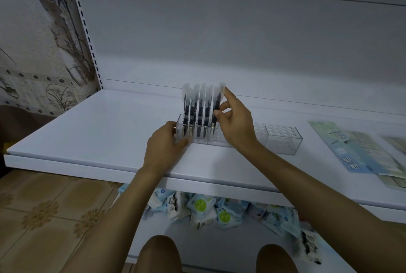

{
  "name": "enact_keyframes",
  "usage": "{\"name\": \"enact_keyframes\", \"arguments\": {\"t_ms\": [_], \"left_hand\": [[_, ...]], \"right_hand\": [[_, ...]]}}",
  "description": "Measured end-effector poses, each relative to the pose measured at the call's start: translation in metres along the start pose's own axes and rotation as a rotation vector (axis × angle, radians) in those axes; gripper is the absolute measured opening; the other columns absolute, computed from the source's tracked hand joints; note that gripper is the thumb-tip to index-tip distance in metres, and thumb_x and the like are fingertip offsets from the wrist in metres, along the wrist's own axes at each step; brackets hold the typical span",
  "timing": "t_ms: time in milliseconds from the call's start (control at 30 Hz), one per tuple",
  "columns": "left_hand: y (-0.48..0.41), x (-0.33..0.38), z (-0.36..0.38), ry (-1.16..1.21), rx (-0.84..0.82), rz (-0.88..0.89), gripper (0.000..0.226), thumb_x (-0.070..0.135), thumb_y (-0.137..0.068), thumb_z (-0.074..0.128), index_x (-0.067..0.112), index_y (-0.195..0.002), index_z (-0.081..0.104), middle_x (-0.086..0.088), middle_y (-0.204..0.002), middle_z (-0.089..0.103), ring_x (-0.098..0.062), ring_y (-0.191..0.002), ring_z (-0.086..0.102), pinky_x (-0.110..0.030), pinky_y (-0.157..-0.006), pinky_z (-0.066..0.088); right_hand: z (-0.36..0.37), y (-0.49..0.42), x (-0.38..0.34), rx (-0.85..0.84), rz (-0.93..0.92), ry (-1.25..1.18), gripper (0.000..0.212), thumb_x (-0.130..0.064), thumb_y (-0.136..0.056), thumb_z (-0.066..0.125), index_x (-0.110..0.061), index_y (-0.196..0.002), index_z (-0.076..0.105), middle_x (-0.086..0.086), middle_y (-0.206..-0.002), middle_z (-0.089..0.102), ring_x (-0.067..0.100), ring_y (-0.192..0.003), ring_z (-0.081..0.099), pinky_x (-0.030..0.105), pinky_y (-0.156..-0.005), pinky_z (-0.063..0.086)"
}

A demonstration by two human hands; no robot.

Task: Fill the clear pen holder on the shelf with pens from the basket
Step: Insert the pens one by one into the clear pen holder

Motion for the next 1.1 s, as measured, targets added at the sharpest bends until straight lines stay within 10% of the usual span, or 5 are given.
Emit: {"name": "enact_keyframes", "arguments": {"t_ms": [500, 1100], "left_hand": [[0.000, 0.001, 0.002, -0.058, 0.028, 0.091, 0.013, 0.026, -0.091, 0.060, 0.013, -0.092, 0.055, 0.003, -0.076, 0.055, -0.016, -0.069, 0.049, -0.022, -0.053, 0.027], [0.001, 0.006, 0.001, -0.170, 0.051, 0.130, 0.024, 0.023, -0.093, 0.056, 0.005, -0.109, 0.057, -0.012, -0.093, 0.065, -0.027, -0.082, 0.056, -0.030, -0.061, 0.036]], "right_hand": [[0.001, 0.013, 0.008, 0.077, -0.038, -0.035, 0.027, -0.005, -0.078, 0.073, -0.013, -0.092, 0.051, -0.008, -0.075, 0.057, 0.009, -0.069, 0.057, 0.019, -0.065, 0.051], [0.001, 0.012, 0.016, 0.087, -0.001, -0.068, 0.026, -0.004, -0.076, 0.075, -0.008, -0.091, 0.054, -0.007, -0.073, 0.057, 0.002, -0.066, 0.055, 0.008, -0.063, 0.045]]}}
Point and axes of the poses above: each hand's wrist, its own y-axis away from the middle knuckle, its own z-axis out of the palm, x = y × z, the point moved 10 cm from there along -y, towards the middle knuckle
